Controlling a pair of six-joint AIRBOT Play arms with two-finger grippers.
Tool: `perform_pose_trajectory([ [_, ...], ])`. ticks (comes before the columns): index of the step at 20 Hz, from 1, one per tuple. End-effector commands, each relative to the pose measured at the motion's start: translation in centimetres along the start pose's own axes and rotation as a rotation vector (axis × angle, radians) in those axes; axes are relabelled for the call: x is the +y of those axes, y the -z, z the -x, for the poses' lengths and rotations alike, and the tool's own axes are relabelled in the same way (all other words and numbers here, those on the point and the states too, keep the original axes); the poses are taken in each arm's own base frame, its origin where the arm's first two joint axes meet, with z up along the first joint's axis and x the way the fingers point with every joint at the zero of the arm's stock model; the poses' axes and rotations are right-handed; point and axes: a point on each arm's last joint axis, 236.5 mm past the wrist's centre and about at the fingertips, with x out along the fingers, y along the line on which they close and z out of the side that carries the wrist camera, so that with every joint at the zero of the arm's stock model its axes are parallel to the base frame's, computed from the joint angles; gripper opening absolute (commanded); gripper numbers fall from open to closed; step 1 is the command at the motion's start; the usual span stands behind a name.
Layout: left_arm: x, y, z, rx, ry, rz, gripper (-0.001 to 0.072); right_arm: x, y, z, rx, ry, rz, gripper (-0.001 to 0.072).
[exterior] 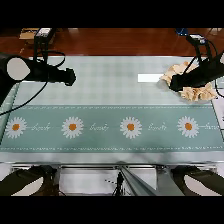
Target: Fold the shirts.
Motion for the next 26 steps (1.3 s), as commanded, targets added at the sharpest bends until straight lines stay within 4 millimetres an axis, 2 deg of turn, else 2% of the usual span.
perform_pose_trajectory([
  [1, 0.0, 0.0, 0.0, 0.001, 0.0, -0.001, 0.0706, 0.0, 0.0, 0.0, 0.0, 0.0, 0.0, 0.0593],
  [14, 0.0, 0.0, 0.0, 0.001, 0.0, -0.001, 0.0706, 0.0, -0.2, 0.0, -0.008, -0.001, -0.001, 0.0593],
  [20, 0.0, 0.0, -0.1, 0.001, 0.0, -0.001, 0.0706, -0.4, -5.7, 0.7, -0.244, 0.017, -0.02, 0.0591],
  [23, 0.0, 0.1, -0.4, 0.008, -0.001, -0.001, 0.0706, -3.0, -8.7, 1.9, -0.377, 0.135, 0.013, 0.0587],
  [26, 0.1, 0.8, -1.2, 0.043, -0.002, 0.0, 0.0706, -9.1, -11.7, 4.2, -0.533, 0.377, -0.08, 0.058],
])
